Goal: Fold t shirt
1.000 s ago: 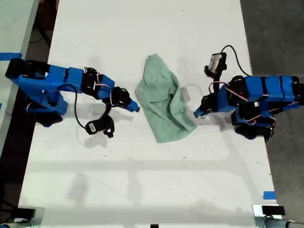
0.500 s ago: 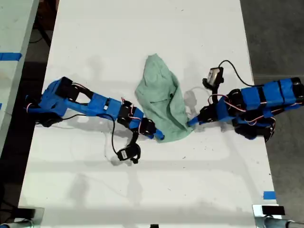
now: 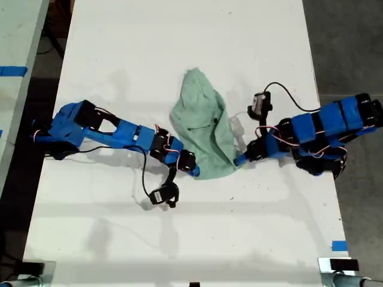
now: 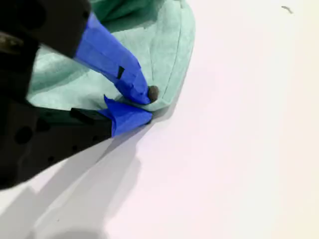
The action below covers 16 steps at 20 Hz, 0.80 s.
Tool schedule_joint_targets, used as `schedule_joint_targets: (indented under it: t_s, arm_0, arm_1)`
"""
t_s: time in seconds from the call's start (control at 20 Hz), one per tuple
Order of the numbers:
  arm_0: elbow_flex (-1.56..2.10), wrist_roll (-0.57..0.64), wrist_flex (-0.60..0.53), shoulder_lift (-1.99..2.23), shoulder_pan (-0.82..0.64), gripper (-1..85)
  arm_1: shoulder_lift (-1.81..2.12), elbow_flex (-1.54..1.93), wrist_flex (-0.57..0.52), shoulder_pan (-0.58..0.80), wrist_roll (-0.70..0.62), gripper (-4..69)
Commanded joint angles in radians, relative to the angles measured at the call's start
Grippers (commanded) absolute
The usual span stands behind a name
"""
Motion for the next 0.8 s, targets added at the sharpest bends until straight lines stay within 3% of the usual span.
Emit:
schedule_joint_targets:
  t_s: [0.0, 0.05, 0.1, 0.25, 0.45, 0.6, 0.75]
  arm_0:
    - [-0.014, 0.018, 0.038, 0.051, 0.048, -0.2]
    - [-0.014, 0.021, 0.044, 0.064, 0.058, -0.2]
    - [-0.014, 0.021, 0.046, 0.080, 0.069, -0.2]
    - [-0.012, 0.025, 0.071, 0.138, 0.112, -0.2]
    - [0.000, -0.009, 0.172, 0.147, 0.146, -0.2]
    - [0.000, -0.028, 0.201, 0.179, 0.187, -0.2]
    - [-0.003, -0.003, 0.209, 0.285, 0.236, -0.2]
  arm_1:
    - [-0.012, -0.040, -0.071, 0.051, -0.048, 23.2]
    - [-0.018, -0.043, -0.078, 0.060, -0.061, 20.8]
    - [-0.037, -0.058, -0.078, 0.061, -0.061, 0.5]
    - [-0.169, -0.152, -0.089, -0.020, -0.014, 0.6]
    - [-0.469, -0.505, 0.023, -0.238, 0.187, 0.6]
    - [-0.712, -0.914, 0.273, -0.385, 0.298, 0.6]
    - [-0.953, -1.511, 0.641, -0.454, 0.288, 0.5]
